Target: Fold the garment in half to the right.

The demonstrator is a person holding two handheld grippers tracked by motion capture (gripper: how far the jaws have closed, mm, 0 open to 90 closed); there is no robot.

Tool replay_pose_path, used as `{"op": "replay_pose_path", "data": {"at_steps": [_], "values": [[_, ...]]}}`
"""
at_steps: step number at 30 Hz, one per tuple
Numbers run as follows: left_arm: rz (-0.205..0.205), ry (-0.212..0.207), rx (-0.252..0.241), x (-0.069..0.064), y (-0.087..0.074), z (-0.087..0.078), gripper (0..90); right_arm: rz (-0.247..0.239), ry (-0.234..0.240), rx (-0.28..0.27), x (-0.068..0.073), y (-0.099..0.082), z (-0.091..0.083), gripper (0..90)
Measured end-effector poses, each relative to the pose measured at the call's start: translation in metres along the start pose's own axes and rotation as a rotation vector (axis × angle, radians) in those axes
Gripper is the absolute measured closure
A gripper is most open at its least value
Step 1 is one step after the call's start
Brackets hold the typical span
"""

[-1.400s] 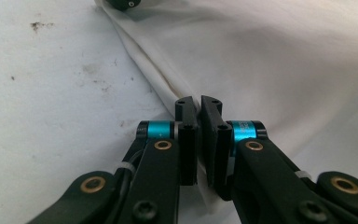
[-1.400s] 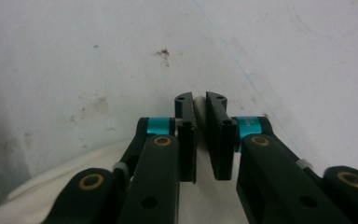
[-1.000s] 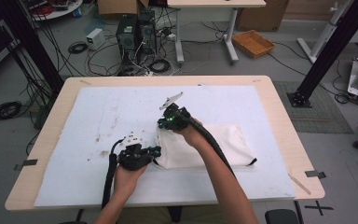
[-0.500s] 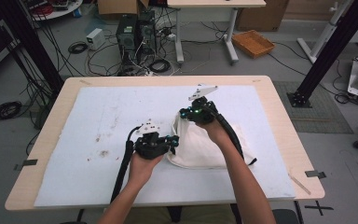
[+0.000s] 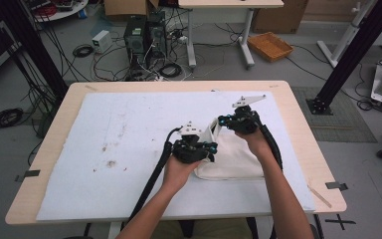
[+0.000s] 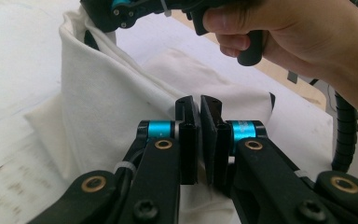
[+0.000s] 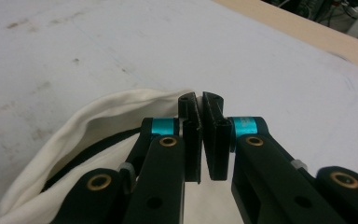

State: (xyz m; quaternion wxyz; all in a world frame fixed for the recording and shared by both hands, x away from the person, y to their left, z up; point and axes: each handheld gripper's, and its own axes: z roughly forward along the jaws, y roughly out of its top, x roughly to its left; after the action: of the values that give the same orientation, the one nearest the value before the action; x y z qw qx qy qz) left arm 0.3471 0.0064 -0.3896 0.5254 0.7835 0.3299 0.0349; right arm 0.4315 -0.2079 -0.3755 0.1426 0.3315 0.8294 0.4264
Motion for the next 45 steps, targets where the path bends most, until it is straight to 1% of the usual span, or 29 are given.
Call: {"op": "replay_pose_path", "data": {"at_steps": [2, 7, 11, 16, 17, 20, 23, 26, 28, 31, 32, 33, 35, 36, 37, 38, 39, 40, 41, 42, 43, 44, 45], "values": [[-0.006, -0.010, 0.006, -0.004, 0.004, 0.009, 85.5, 0.024, -0.006, 0.002, -0.007, -0.007, -0.002, 87.0], [-0.005, -0.025, 0.029, -0.013, 0.011, 0.032, 85.6, 0.059, -0.023, -0.010, -0.021, -0.020, -0.010, 87.0], [-0.002, -0.038, 0.049, -0.021, 0.016, 0.050, 85.5, 0.067, -0.039, -0.020, -0.031, -0.026, -0.018, 87.0], [-0.004, -0.055, 0.059, -0.029, 0.020, 0.069, 85.5, 0.064, -0.069, -0.011, -0.041, -0.033, -0.030, 86.9], [-0.009, -0.054, 0.057, -0.031, 0.021, 0.073, 85.5, 0.063, -0.074, -0.011, -0.043, -0.034, -0.031, 86.9], [-0.011, -0.054, 0.072, -0.033, 0.021, 0.085, 85.5, 0.069, -0.096, -0.005, -0.048, -0.039, -0.035, 86.9], [-0.024, -0.059, 0.076, -0.035, 0.021, 0.094, 85.4, 0.084, -0.106, 0.004, -0.052, -0.044, -0.037, 87.0], [-0.032, -0.065, 0.080, -0.037, 0.022, 0.101, 85.4, 0.080, -0.118, 0.008, -0.056, -0.048, -0.037, 86.9], [-0.030, -0.070, 0.081, -0.039, 0.023, 0.105, 85.3, 0.081, -0.131, 0.016, -0.057, -0.050, -0.038, 86.9], [-0.043, -0.073, 0.080, -0.041, 0.024, 0.111, 84.9, 0.087, -0.147, 0.023, -0.059, -0.054, -0.039, 86.9], [-0.041, -0.073, 0.079, -0.042, 0.024, 0.113, 84.0, 0.090, -0.152, 0.024, -0.060, -0.055, -0.040, 86.8], [-0.042, -0.077, 0.084, -0.042, 0.024, 0.114, 80.9, 0.091, -0.155, 0.026, -0.061, -0.056, -0.040, 86.8], [-0.042, -0.084, 0.088, -0.042, 0.023, 0.114, 69.2, 0.093, -0.165, 0.032, -0.060, -0.059, -0.041, 85.7], [-0.030, -0.081, 0.087, -0.042, 0.023, 0.112, 64.0, 0.092, -0.175, 0.036, -0.060, -0.060, -0.042, 79.8], [-0.018, -0.072, 0.071, -0.041, 0.022, 0.109, 59.3, 0.101, -0.191, 0.038, -0.060, -0.061, -0.044, 70.6], [0.000, -0.061, 0.049, -0.040, 0.022, 0.104, 54.7, 0.116, -0.199, 0.033, -0.060, -0.063, -0.046, 68.0], [0.019, -0.040, 0.026, -0.038, 0.021, 0.099, 49.8, 0.116, -0.205, 0.026, -0.060, -0.065, -0.049, 67.7], [0.041, -0.025, 0.007, -0.034, 0.021, 0.093, 44.8, 0.116, -0.209, 0.016, -0.060, -0.067, -0.053, 64.9], [0.058, -0.011, -0.006, -0.031, 0.020, 0.088, 42.2, 0.120, -0.225, 0.007, -0.060, -0.069, -0.057, 60.7], [0.071, 0.029, -0.029, -0.026, 0.018, 0.079, 39.5, 0.125, -0.237, 0.004, -0.059, -0.070, -0.060, 58.4], [0.075, 0.055, -0.046, -0.020, 0.017, 0.072, 34.0, 0.125, -0.248, 0.001, -0.058, -0.074, -0.066, 57.2], [0.070, 0.063, -0.064, -0.014, 0.015, 0.064, 30.9, 0.130, -0.258, -0.008, -0.056, -0.077, -0.071, 55.5], [0.065, 0.072, -0.079, -0.008, 0.013, 0.056, 30.5, 0.130, -0.261, -0.016, -0.055, -0.081, -0.076, 53.5]]}}
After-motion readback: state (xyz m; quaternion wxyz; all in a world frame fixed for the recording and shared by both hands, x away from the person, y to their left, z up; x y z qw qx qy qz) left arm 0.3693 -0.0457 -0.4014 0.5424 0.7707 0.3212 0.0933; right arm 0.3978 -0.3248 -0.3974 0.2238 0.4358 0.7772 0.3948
